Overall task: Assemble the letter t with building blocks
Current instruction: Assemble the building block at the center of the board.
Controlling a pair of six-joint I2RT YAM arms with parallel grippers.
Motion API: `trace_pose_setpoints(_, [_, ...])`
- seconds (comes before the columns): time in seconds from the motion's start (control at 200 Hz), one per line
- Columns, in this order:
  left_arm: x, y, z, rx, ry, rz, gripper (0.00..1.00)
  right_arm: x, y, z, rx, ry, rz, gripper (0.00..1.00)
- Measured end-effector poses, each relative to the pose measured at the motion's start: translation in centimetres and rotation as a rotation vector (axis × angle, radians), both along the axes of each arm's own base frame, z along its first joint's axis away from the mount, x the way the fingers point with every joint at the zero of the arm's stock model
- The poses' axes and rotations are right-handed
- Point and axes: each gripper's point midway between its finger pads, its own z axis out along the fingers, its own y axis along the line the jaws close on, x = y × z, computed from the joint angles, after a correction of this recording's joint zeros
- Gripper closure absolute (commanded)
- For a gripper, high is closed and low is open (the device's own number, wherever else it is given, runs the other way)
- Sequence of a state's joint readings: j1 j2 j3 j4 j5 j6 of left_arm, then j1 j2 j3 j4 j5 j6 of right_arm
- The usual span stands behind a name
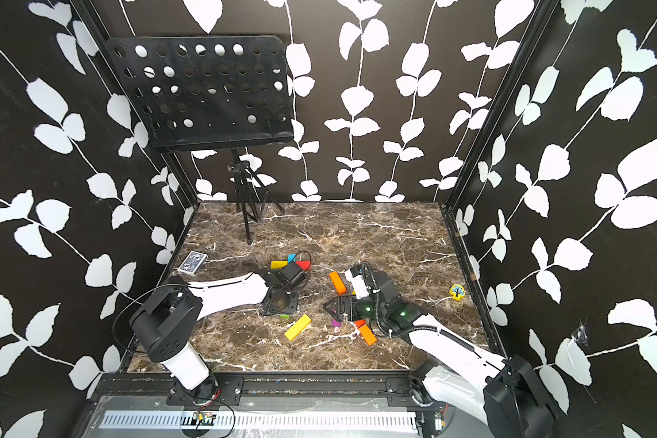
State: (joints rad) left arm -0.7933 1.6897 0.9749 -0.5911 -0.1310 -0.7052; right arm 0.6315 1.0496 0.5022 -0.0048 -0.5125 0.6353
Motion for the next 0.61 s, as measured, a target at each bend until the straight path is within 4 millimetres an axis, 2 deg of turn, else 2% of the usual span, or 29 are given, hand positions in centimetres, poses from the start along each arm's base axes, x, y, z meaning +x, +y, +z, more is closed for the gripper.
trace_pose_setpoints(0.605, [1.1,0.0,0.0,0.003,-0.007,0.014,0.84,0.4,0.0,-0.5,-0.004,0.009,-0.005,0.01])
